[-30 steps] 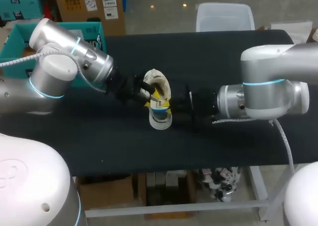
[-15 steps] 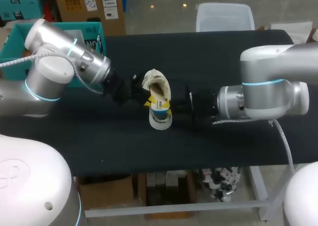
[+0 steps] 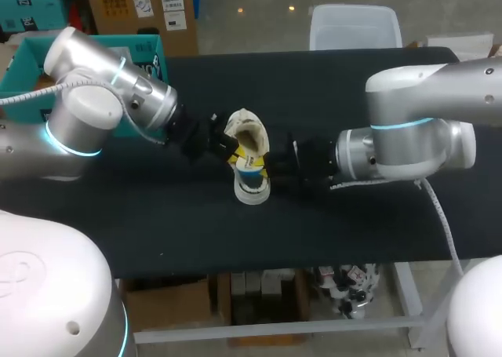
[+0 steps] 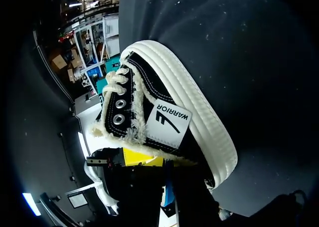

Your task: Open the shoe tongue, take the insole out of the shoe, put the insole back into the shoe, and pack the shoe into the shoebox

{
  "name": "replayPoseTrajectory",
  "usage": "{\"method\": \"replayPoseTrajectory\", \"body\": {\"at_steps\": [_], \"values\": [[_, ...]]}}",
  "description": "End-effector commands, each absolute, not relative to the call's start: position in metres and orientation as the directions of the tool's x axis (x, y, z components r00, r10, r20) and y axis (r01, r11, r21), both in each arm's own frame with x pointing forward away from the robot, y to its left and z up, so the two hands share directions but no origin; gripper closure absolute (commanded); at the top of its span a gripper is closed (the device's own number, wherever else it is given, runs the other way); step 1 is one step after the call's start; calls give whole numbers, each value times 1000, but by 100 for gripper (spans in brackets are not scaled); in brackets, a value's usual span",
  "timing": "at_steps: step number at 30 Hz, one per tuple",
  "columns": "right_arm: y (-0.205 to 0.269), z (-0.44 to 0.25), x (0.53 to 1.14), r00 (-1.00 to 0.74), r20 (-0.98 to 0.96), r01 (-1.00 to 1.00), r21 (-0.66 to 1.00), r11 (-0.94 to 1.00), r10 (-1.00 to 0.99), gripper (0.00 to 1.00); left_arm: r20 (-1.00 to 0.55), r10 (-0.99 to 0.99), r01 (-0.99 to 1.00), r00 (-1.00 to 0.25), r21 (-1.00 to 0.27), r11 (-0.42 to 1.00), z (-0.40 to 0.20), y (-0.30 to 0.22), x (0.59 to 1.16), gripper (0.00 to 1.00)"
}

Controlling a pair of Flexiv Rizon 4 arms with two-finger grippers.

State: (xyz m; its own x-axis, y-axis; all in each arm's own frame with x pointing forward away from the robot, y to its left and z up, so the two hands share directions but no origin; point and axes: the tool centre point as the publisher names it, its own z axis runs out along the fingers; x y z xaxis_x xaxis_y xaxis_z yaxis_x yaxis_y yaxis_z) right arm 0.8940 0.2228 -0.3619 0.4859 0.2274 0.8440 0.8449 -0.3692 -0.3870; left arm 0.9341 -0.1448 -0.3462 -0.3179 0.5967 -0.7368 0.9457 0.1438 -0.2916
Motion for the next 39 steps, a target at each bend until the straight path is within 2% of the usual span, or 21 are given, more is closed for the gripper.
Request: {"method": "replayPoseTrajectory", "body": {"at_steps": [1, 2, 4, 5, 6, 9, 11, 14, 17, 18, 21, 26, 28, 29, 35, 36, 37, 39], "values": [[225, -356, 892, 479, 850, 845, -379, -378, 219, 100, -738, 595, 945, -319, -297, 138, -351, -152, 933, 100], [224, -354, 890, 477, 852, 844, -376, -382, 216, 76, -737, 595, 945, -319, -298, 138, -351, -152, 932, 100], [222, -350, 886, 471, 855, 845, -368, -388, 216, 45, -737, 595, 944, -321, -300, 137, -351, -152, 932, 100], [221, -348, 883, 468, 857, 845, -364, -392, 214, 35, -737, 595, 944, -321, -300, 137, -352, -152, 932, 100], [219, -347, 881, 467, 858, 845, -361, -395, 214, 31, -737, 594, 944, -322, -301, 138, -352, -152, 932, 100], [216, -344, 873, 460, 862, 844, -351, -404, 213, 36, -738, 592, 943, -325, -302, 141, -352, -151, 931, 100], [214, -343, 870, 460, 862, 843, -348, -411, 214, 50, -738, 591, 943, -325, -301, 143, -352, -151, 931, 100], [211, -344, 865, 460, 863, 840, -346, -418, 210, 53, -738, 591, 943, -326, -299, 147, -352, -150, 931, 100], [210, -344, 863, 461, 863, 838, -348, -420, 207, 63, -737, 591, 942, -329, -300, 151, -352, -150, 931, 100], [210, -344, 863, 461, 863, 839, -349, -418, 205, 69, -736, 591, 942, -330, -300, 152, -352, -150, 931, 100], [212, -346, 863, 460, 864, 843, -352, -408, 205, 100, -735, 592, 942, -330, -300, 153, -352, -150, 930, 100], [215, -347, 865, 457, 864, 848, -352, -395, 210, 100, -735, 592, 941, -330, -302, 151, -348, -149, 927, 100], [215, -347, 866, 456, 865, 849, -352, -394, 211, 100, -737, 591, 942, -327, -303, 144, -344, -148, 923, 67], [215, -347, 866, 455, 865, 850, -352, -393, 210, 100, -738, 592, 943, -324, -303, 139, -343, -148, 921, 61], [215, -347, 867, 453, 867, 850, -351, -393, 207, 100, -743, 593, 945, -309, -310, 104, -339, -148, 909, 71], [215, -347, 867, 453, 867, 850, -351, -393, 206, 100, -743, 594, 945, -308, -310, 102, -339, -149, 907, 77], [215, -347, 867, 454, 867, 850, -351, -393, 207, 100, -744, 593, 945, -307, -311, 99, -340, -150, 907, 100], [216, -347, 867, 455, 866, 849, -352, -394, 208, 100, -745, 593, 946, -304, -311, 94, -340, -151, 906, 100]]}}
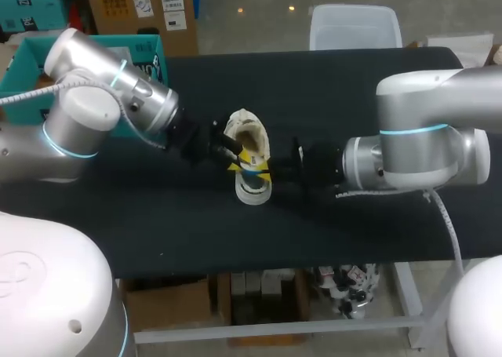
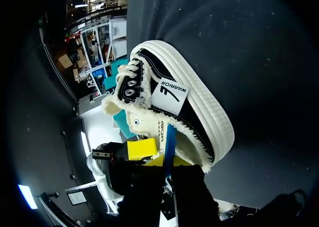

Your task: Open the shoe tongue, take the insole out of the shoe, put the insole back into the shoe, and pack the shoe into the shoebox

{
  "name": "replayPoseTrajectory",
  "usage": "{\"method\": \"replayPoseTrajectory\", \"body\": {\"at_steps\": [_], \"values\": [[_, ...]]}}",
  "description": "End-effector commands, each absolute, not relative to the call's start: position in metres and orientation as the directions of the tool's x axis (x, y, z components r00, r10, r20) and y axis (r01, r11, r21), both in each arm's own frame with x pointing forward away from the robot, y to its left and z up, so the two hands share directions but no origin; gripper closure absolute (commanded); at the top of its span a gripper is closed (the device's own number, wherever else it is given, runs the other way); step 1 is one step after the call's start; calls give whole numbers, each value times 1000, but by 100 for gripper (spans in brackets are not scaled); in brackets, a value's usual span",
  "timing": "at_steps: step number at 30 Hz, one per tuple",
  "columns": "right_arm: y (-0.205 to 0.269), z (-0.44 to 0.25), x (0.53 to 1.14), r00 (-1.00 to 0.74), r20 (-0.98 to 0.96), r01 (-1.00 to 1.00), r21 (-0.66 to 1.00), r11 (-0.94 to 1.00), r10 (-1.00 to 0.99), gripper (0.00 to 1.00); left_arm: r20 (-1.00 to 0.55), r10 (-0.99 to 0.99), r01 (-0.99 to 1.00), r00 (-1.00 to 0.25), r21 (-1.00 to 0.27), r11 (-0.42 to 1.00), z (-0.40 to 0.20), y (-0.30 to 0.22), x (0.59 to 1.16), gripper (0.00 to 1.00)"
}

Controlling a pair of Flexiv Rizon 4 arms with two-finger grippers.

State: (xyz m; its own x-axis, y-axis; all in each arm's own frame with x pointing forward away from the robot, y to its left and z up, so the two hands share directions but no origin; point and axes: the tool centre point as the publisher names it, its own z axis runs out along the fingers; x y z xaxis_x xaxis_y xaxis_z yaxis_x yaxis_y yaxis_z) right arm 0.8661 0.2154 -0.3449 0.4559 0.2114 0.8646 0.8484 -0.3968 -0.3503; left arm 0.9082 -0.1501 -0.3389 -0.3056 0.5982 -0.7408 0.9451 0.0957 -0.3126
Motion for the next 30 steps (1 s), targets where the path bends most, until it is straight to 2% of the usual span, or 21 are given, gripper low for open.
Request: {"method": "replayPoseTrajectory", "body": {"at_steps": [1, 15, 22, 23, 24, 25, 27, 30], "values": [[216, -347, 867, 456, 865, 849, -353, -394, 208, 100, -745, 594, 946, -303, -311, 93, -341, -152, 906, 100], [221, -360, 899, 489, 844, 838, -385, -387, 219, 100, -728, 602, 940, -328, -311, 136, -353, -157, 929, 100], [220, -356, 894, 496, 837, 832, -383, -400, 231, 100, -733, 599, 942, -323, -309, 130, -351, -157, 928, 100], [219, -354, 891, 493, 838, 833, -378, -405, 232, 78, -733, 600, 942, -322, -308, 129, -352, -157, 927, 100], [219, -352, 889, 492, 839, 833, -375, -408, 234, 63, -732, 600, 943, -321, -308, 128, -352, -157, 927, 100], [218, -351, 887, 490, 839, 833, -371, -412, 236, 57, -732, 601, 943, -321, -308, 128, -352, -158, 927, 100], [218, -349, 883, 488, 840, 832, -366, -416, 238, 57, -732, 601, 943, -320, -308, 127, -352, -158, 927, 100], [217, -346, 876, 483, 841, 834, -357, -422, 244, 65, -732, 601, 943, -321, -308, 129, -352, -158, 926, 100]]}}
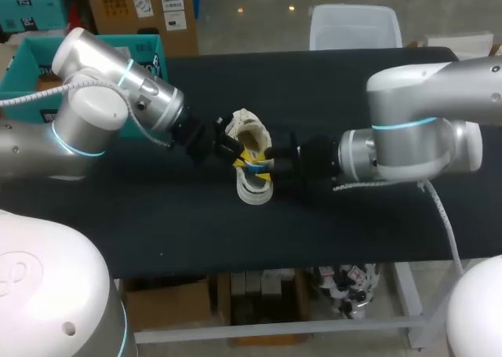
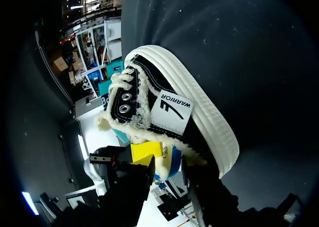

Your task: Open the shoe tongue, take the insole out of the shoe, put the insole back into the shoe, and pack the shoe into the shoebox

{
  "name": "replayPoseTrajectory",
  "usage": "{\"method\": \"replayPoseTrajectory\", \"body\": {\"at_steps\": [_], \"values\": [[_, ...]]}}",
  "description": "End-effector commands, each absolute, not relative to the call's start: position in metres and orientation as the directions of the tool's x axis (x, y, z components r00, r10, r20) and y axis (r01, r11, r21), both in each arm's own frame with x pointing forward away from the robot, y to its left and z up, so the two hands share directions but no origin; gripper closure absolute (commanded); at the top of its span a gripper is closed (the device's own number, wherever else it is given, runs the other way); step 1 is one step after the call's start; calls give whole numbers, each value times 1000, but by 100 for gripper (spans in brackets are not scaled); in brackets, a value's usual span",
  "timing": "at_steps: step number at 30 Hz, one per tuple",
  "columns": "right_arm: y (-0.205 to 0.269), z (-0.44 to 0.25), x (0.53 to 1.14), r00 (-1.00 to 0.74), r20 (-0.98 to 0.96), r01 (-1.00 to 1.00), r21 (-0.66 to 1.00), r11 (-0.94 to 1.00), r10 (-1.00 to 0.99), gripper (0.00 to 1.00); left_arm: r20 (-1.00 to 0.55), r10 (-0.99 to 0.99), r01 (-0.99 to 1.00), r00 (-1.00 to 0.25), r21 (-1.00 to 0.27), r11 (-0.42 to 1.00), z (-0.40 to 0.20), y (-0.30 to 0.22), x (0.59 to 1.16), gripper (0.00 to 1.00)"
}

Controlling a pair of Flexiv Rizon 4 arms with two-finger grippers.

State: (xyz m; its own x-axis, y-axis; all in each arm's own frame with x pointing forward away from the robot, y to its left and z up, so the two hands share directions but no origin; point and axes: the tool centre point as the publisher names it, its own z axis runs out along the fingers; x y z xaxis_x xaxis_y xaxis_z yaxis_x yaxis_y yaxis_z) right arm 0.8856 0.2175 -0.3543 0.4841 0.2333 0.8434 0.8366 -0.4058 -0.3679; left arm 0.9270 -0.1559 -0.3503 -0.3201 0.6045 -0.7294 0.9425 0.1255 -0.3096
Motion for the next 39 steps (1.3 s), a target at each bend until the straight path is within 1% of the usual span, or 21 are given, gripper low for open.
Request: {"method": "replayPoseTrajectory", "body": {"at_steps": [1, 2, 3, 13, 14, 16, 17, 20, 25, 28, 32, 35, 37, 38, 39], "values": [[218, -346, 874, 482, 841, 834, -355, -422, 245, 72, -732, 601, 943, -321, -307, 129, -352, -158, 925, 100], [218, -346, 874, 481, 842, 835, -354, -421, 246, 78, -732, 601, 943, -321, -307, 129, -352, -158, 925, 100], [219, -346, 873, 479, 841, 836, -352, -420, 250, 100, -732, 601, 943, -321, -307, 129, -352, -159, 924, 100], [221, -351, 872, 488, 827, 841, -359, -405, 280, 100, -732, 598, 941, -326, -310, 134, -346, -152, 918, 100], [221, -351, 872, 488, 826, 841, -359, -404, 283, 100, -732, 598, 941, -326, -310, 134, -344, -150, 917, 86], [220, -351, 872, 489, 824, 841, -359, -405, 285, 100, -734, 601, 945, -317, -300, 132, -339, -147, 914, 65], [220, -351, 872, 488, 824, 842, -357, -405, 288, 100, -734, 602, 945, -316, -299, 131, -337, -146, 912, 60], [220, -351, 872, 488, 822, 842, -357, -404, 293, 100, -733, 605, 947, -309, -293, 130, -333, -144, 910, 58], [220, -353, 873, 495, 814, 840, -360, -405, 305, 100, -733, 609, 950, -303, -286, 129, -326, -141, 906, 51], [220, -355, 873, 502, 804, 839, -363, -405, 319, 100, -733, 607, 950, -307, -276, 147, -322, -136, 906, 38], [221, -359, 872, 509, 791, 838, -366, -404, 339, 100, -730, 598, 943, -331, -279, 181, -317, -129, 906, 32], [222, -363, 872, 514, 779, 839, -370, -399, 359, 100, -727, 587, 934, -356, -285, 214, -312, -122, 906, 15], [223, -366, 871, 517, 769, 840, -369, -398, 376, 100, -725, 576, 926, -377, -292, 238, -308, -117, 906, 8], [224, -367, 871, 517, 765, 841, -369, -396, 385, 100, -724, 574, 924, -383, -295, 244, -307, -115, 907, 0], [225, -368, 871, 517, 760, 842, -368, -395, 395, 100, -723, 574, 923, -385, -287, 258, -305, -113, 906, 0]]}}
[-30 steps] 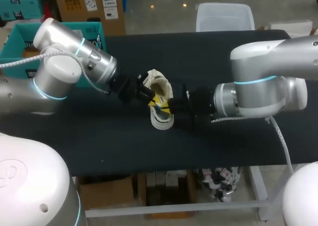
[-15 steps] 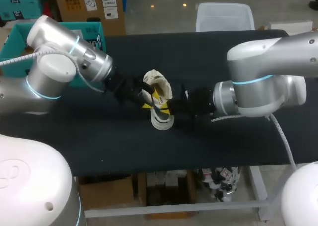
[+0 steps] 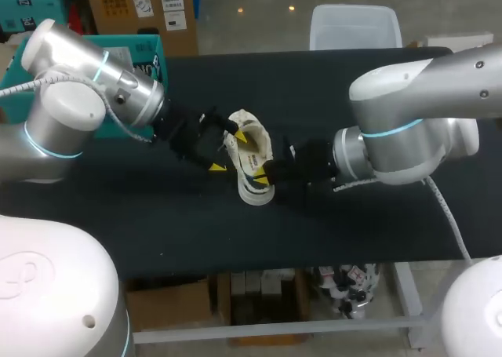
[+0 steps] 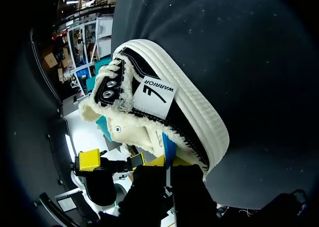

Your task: Open the shoe tongue, take the insole out of the shoe, put the insole back into the shoe, and pack the shoe into the shoebox

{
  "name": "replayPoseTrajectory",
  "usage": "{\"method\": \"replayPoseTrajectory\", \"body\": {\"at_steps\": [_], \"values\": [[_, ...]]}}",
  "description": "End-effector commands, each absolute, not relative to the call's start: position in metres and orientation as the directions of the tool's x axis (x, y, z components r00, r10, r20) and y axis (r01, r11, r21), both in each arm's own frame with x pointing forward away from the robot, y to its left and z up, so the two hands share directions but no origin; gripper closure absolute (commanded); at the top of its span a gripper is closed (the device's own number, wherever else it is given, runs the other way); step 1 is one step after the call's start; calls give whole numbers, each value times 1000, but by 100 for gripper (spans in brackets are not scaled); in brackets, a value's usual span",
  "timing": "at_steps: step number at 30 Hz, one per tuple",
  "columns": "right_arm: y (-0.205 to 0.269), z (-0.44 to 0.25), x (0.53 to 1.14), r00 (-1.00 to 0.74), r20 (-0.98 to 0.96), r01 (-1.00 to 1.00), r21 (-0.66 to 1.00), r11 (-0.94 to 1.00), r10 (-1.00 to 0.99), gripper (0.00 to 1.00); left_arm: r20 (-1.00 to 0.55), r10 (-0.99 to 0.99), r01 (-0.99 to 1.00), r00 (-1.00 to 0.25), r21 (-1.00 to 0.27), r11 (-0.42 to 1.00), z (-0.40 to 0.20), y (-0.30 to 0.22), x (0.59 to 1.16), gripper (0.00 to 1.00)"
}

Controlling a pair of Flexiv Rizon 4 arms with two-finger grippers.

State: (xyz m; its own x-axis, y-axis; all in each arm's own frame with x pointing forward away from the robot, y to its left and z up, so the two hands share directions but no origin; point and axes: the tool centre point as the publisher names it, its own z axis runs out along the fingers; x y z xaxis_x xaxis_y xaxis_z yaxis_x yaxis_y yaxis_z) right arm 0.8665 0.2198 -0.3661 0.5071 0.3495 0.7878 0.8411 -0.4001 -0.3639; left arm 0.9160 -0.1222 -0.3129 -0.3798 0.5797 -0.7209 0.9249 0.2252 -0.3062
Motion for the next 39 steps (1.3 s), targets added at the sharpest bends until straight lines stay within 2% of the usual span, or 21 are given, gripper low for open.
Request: {"method": "replayPoseTrajectory", "body": {"at_steps": [1, 9, 13, 17, 21, 23, 37, 39], "values": [[226, -369, 870, 516, 752, 844, -362, -397, 410, 100, -721, 569, 918, -396, -294, 267, -303, -111, 905, 0], [228, -375, 867, 524, 701, 843, -345, -414, 484, 100, -673, 546, 865, -499, -357, 351, -297, -104, 901, 0], [227, -379, 865, 528, 683, 841, -338, -422, 504, 100, -554, 461, 720, -693, -491, 491, -293, -96, 904, 0], [225, -381, 863, 520, 676, 847, -328, -419, 522, 100, -499, 366, 616, -785, -569, 544, -284, -79, 904, 0], [224, -383, 862, 512, 670, 853, -321, -412, 537, 100, -499, 339, 589, -798, -523, 616, -274, -63, 899, 0], [223, -384, 862, 509, 668, 854, -318, -411, 542, 100, -555, 467, 689, -688, -298, 661, -264, -53, 894, 0], [222, -392, 869, 471, 658, 878, -287, -383, 587, 100, -555, 467, 689, -688, -298, 661, -264, -53, 894, 0], [222, -393, 869, 463, 661, 882, -281, -377, 591, 100, -472, 318, 519, -823, -394, 759, -256, -57, 895, 0]]}}
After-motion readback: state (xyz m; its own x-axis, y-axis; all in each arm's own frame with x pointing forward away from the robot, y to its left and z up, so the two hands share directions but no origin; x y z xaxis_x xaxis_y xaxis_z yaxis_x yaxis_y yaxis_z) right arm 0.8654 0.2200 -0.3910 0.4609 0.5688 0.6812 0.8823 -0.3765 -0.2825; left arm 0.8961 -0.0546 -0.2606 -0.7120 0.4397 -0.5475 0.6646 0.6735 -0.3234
